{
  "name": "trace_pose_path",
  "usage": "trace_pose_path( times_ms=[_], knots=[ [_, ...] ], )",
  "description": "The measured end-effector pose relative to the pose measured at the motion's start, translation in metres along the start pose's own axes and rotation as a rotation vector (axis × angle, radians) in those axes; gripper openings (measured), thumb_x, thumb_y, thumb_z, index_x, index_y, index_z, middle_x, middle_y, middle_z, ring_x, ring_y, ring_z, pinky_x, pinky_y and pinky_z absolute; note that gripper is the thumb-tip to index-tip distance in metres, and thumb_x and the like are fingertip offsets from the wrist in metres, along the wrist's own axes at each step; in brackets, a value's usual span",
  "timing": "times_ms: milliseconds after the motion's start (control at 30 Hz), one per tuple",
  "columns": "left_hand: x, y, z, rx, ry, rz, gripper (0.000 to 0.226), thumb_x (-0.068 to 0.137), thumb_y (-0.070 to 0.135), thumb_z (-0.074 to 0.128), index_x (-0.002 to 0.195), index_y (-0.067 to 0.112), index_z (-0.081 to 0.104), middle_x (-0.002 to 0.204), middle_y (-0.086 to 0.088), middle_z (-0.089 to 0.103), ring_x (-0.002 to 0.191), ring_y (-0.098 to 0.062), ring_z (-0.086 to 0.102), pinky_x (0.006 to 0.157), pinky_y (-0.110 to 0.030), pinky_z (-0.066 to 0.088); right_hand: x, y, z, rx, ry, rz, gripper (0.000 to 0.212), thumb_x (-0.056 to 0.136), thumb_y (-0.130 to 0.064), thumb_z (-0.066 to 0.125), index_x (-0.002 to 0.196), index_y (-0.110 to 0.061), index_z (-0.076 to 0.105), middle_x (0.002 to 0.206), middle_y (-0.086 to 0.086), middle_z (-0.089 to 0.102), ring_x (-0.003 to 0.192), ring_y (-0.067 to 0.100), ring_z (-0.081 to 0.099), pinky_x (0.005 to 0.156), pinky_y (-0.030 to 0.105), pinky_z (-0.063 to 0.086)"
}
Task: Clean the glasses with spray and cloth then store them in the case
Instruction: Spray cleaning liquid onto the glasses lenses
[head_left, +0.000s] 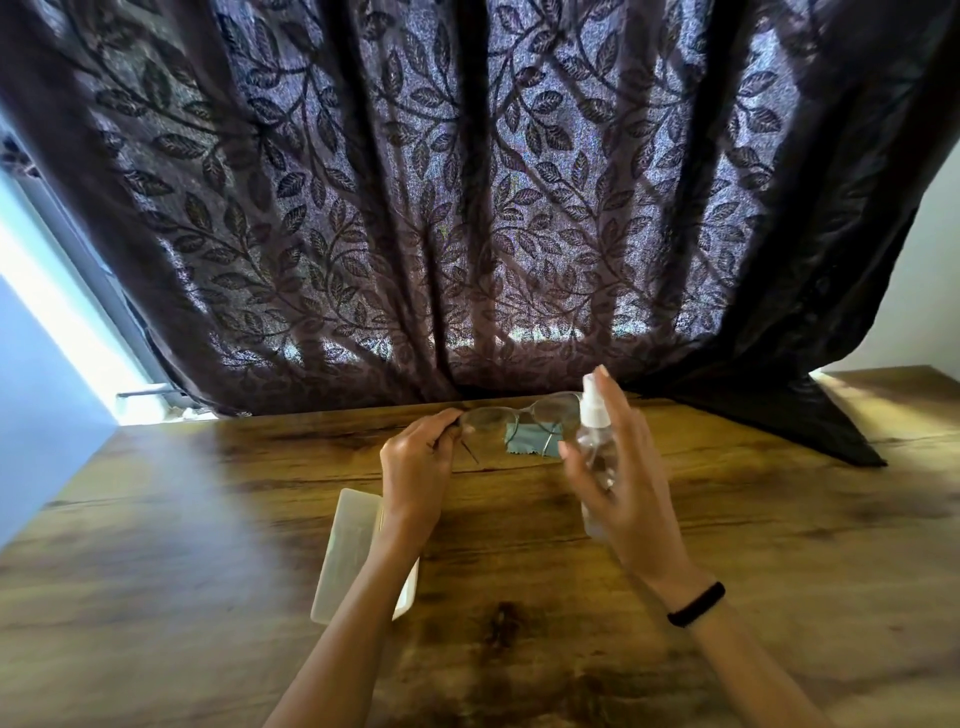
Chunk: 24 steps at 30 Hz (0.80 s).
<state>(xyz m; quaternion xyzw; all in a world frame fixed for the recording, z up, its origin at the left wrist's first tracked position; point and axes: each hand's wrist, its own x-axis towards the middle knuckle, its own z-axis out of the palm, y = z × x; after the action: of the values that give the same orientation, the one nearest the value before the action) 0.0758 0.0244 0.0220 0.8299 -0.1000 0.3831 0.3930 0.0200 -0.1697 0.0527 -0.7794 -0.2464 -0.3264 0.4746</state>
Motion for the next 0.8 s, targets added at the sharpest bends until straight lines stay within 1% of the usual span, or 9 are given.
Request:
trace_pose_path(
  times_ms=[67,133,233,300,433,500,567,633,800],
  knots=[
    [0.001,-0.001,0.001,0.003,-0.003,0.013,0.024,0.071,-0.009,0.071,0.092,0.001,0.071,0.084,-0.009,0.073,0.075,-0.006,0.063,0.075,0.000,0.043,-0.002,-0.005,0.006,-0.007,-0.021,-0.013,0.060,0.088,-0.023,0.050,0.140,-0.030,0.020,0.112,-0.019,0.040,0.074,0.009,0.050,0.057,0.022,0.050],
    [0.001,-0.001,0.003,0.003,0.002,0.023,0.023,0.071,-0.009,0.069,0.092,0.001,0.071,0.084,-0.009,0.073,0.076,-0.006,0.063,0.076,0.001,0.042,-0.008,-0.010,0.013,0.001,-0.043,-0.006,0.060,0.089,-0.024,0.050,0.140,-0.029,0.020,0.112,-0.018,0.041,0.072,0.005,0.050,0.057,0.015,0.048],
    [0.000,0.000,0.004,-0.003,0.013,0.014,0.022,0.073,-0.008,0.064,0.091,0.003,0.072,0.083,-0.008,0.074,0.078,0.000,0.061,0.076,0.000,0.042,-0.019,-0.016,0.024,-0.002,-0.091,0.017,0.059,0.090,-0.026,0.051,0.141,-0.030,0.022,0.107,-0.013,0.046,0.064,0.011,0.050,0.053,0.020,0.049],
    [0.000,0.001,0.004,0.004,0.013,0.014,0.021,0.073,-0.006,0.063,0.090,0.003,0.072,0.083,-0.007,0.074,0.078,0.001,0.060,0.076,0.001,0.041,-0.023,-0.017,0.029,-0.012,-0.115,0.032,0.057,0.090,-0.024,0.051,0.141,-0.027,0.025,0.106,-0.008,0.049,0.062,0.012,0.050,0.051,0.020,0.049],
    [0.002,0.002,0.002,0.018,0.013,0.020,0.021,0.073,-0.008,0.065,0.091,0.002,0.072,0.085,-0.010,0.073,0.077,-0.006,0.062,0.077,0.000,0.041,-0.025,-0.021,0.032,-0.054,-0.108,0.067,0.057,0.091,-0.021,0.053,0.140,-0.028,0.025,0.112,-0.003,0.051,0.077,0.014,0.055,0.060,0.017,0.052],
    [0.003,0.003,0.001,0.013,0.009,0.017,0.021,0.074,-0.009,0.066,0.091,0.002,0.072,0.086,-0.010,0.073,0.078,-0.008,0.064,0.077,-0.002,0.043,-0.024,-0.022,0.032,-0.067,-0.089,0.068,0.061,0.090,-0.014,0.056,0.140,-0.028,0.024,0.119,-0.008,0.047,0.091,0.018,0.053,0.069,0.005,0.047],
    [0.003,0.003,0.000,0.000,0.003,0.013,0.021,0.075,-0.008,0.065,0.092,0.002,0.072,0.085,-0.009,0.074,0.079,-0.012,0.068,0.076,-0.008,0.047,-0.023,-0.023,0.031,-0.079,-0.076,0.063,0.063,0.088,-0.010,0.057,0.140,-0.025,0.024,0.122,-0.010,0.043,0.099,0.018,0.049,0.073,-0.005,0.038],
    [0.003,0.002,0.000,-0.006,0.002,0.017,0.020,0.075,-0.008,0.065,0.092,0.002,0.072,0.085,-0.010,0.074,0.078,-0.014,0.069,0.075,-0.012,0.049,-0.021,-0.024,0.030,-0.092,-0.074,0.060,0.064,0.087,-0.009,0.057,0.140,-0.025,0.025,0.122,-0.010,0.043,0.099,0.017,0.049,0.073,-0.007,0.036],
    [0.003,0.004,0.000,-0.022,0.009,0.020,0.020,0.075,-0.008,0.066,0.091,0.001,0.072,0.084,-0.009,0.074,0.077,-0.013,0.068,0.076,-0.010,0.048,-0.020,-0.024,0.028,-0.104,-0.072,0.059,0.061,0.088,-0.012,0.057,0.140,-0.025,0.026,0.125,-0.011,0.042,0.099,0.020,0.049,0.074,-0.006,0.036]
  ],
)
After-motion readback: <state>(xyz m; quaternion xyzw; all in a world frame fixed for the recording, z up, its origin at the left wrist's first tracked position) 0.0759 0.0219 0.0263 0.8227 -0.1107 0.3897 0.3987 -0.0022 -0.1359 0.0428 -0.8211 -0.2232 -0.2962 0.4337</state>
